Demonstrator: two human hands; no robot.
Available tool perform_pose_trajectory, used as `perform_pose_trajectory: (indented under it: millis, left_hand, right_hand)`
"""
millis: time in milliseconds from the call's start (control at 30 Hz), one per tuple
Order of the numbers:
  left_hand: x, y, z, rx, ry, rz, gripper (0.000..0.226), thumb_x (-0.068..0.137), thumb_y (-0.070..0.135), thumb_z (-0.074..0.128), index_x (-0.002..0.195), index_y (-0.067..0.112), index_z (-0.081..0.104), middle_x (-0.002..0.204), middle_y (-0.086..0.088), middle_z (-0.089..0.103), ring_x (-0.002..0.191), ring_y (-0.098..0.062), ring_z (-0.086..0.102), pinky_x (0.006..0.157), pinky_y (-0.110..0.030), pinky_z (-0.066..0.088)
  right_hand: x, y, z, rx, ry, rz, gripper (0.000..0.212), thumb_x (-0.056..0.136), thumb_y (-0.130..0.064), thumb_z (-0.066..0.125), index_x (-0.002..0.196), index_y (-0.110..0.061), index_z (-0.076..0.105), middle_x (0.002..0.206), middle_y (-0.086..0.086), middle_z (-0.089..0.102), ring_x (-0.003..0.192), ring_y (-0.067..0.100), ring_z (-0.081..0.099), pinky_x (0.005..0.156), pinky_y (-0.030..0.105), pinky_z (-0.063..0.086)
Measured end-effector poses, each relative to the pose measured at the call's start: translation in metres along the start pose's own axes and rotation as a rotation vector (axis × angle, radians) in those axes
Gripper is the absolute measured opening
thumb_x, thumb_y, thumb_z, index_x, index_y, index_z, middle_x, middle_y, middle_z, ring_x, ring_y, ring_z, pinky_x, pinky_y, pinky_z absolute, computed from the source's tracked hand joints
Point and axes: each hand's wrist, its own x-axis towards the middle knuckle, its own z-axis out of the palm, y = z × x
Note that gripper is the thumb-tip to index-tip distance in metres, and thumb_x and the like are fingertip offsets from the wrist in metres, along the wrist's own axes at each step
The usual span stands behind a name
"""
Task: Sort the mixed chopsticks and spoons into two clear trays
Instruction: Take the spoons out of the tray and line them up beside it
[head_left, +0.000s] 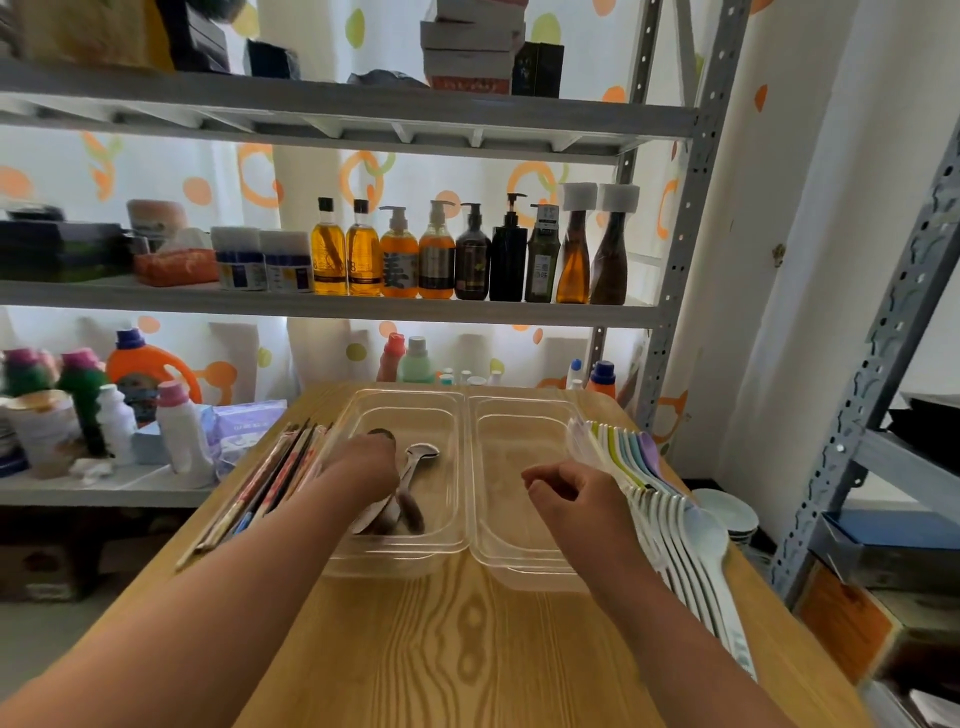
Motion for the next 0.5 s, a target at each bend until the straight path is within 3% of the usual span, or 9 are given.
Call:
perform_pose_trajectory:
  millis: [67,233,500]
  left_hand:
    - [0.0,-0.004,0.001,-0.053,0.035,0.016,0.031,0.093,0.026,0.051,0.117,0.008,0.058,0.118,-0.01,0.061,0.109,-0.025,0.057,0.092,-0.035,0.047]
    - [-0.006,0.004,0.008,-0.084,-0.117,0.005,0.051,0.086,0.048,0.06,0.12,0.01,0.055,0.113,-0.006,0.065,0.103,-0.02,0.061,0.089,-0.03,0.05]
    - [-0.004,0.006,0.006,-0.096,-0.178,-0.063,0.04,0.084,0.04,0.064,0.112,0.011,0.057,0.102,-0.004,0.066,0.091,-0.017,0.065,0.084,-0.028,0.054]
  right_hand:
    - [0.0,0.0,0.003,0.002,-0.01,0.008,0.018,0.088,-0.013,0.06,0.103,-0.015,0.07,0.095,-0.005,0.069,0.086,-0.004,0.059,0.067,0.004,0.045]
    - [-0.003,-0.005,0.005,0.012,-0.02,0.027,0.016,0.087,-0.014,0.06,0.098,-0.018,0.071,0.092,-0.007,0.07,0.086,-0.003,0.06,0.071,0.008,0.044]
    - [-0.008,-0.003,0.0,0.001,-0.02,0.033,0.016,0.087,-0.013,0.06,0.097,-0.019,0.071,0.089,-0.009,0.069,0.084,-0.004,0.061,0.066,0.006,0.044]
